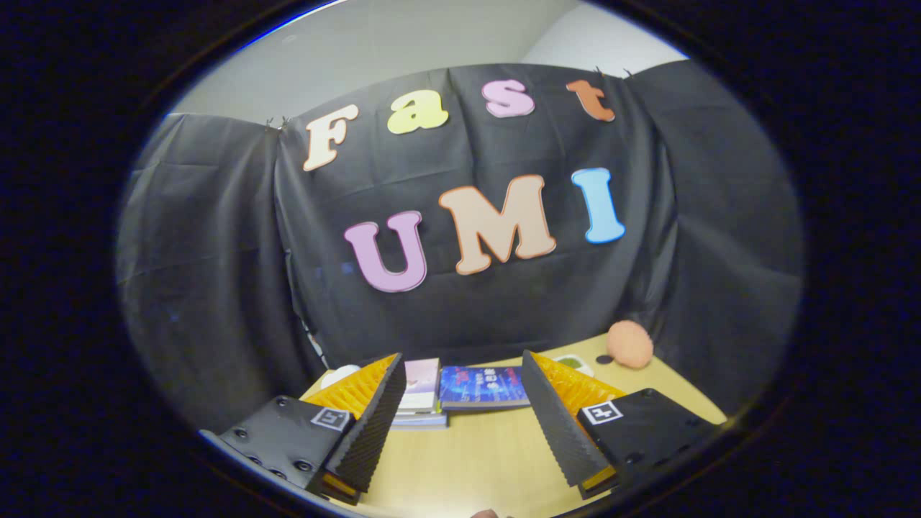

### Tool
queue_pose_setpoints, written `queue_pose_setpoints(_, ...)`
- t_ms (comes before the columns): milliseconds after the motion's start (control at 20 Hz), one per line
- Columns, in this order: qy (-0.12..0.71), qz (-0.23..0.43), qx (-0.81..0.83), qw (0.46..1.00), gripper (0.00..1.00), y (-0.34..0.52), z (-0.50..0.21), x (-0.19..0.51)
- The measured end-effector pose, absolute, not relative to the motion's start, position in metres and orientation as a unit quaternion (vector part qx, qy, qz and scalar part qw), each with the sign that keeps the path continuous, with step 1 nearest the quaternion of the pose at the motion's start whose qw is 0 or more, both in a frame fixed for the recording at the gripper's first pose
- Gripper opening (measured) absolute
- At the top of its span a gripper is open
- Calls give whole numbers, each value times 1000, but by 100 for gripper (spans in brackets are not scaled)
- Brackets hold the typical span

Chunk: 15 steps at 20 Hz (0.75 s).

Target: Open the storage box then place both shoes into the box .Put the left shoe in first, then the right shoe, with the right side of both shoes facing outward in a uniform manner.

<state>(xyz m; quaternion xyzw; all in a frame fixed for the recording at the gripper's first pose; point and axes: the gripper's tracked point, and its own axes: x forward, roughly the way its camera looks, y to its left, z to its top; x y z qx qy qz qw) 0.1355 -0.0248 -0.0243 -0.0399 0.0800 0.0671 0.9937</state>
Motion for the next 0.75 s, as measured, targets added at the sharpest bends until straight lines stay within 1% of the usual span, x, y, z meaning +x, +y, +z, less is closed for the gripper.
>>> queue_pose_setpoints(300,38,64,-64,995,100,-64,17,135)
queue_pose_setpoints(600,46,56,-100,992,100,-105,20,145)
queue_pose_setpoints(750,56,63,-114,990,100,-119,17,150)
